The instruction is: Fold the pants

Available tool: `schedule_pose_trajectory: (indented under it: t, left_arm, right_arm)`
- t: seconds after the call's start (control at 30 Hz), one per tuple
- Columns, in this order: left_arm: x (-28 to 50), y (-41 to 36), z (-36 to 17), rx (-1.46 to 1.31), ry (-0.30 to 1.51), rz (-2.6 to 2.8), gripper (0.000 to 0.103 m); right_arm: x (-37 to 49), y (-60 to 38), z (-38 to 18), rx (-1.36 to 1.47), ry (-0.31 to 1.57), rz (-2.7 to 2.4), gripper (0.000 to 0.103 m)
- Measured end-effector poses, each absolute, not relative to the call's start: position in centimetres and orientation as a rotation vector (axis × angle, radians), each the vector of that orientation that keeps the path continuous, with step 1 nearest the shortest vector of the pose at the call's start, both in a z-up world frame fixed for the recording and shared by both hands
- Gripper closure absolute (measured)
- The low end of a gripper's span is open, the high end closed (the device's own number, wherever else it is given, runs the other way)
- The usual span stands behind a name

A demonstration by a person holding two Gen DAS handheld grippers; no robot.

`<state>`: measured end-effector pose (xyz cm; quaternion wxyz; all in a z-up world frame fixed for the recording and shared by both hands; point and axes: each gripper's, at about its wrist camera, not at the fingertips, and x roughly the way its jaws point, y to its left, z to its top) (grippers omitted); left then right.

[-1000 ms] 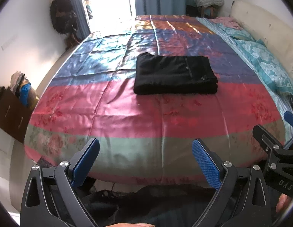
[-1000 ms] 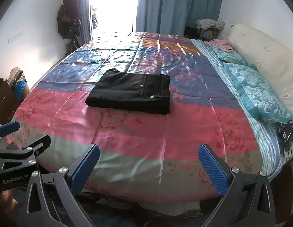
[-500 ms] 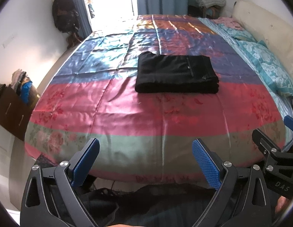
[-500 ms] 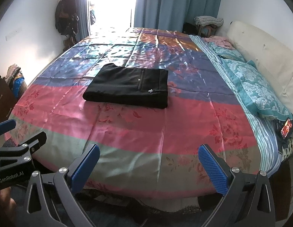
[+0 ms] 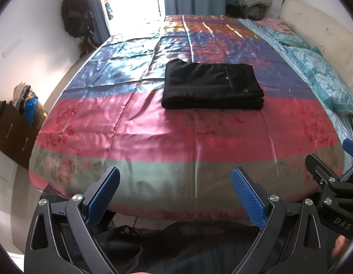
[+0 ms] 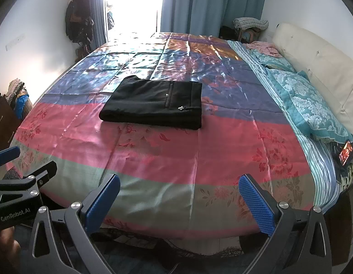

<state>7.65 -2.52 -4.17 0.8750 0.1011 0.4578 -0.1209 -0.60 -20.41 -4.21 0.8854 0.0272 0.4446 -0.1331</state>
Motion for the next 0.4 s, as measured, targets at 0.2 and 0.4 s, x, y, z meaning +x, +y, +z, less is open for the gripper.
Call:
schedule_pose_trajectory:
  t: [0.2, 0.4]
  left_arm:
    - [7.51, -2.67, -4.37, 0.204, 0.955, -0.263, 0.004]
    - [6.85, -3.29, -3.66, 0.239, 0.898, -0.258, 0.004]
  right_arm:
    - [-0.82, -20.57, -4.56, 0.067, 0.930, -0.282, 0.000]
    - [-0.81, -20.63, -4.59, 0.069, 0.921, -0.287, 0.000]
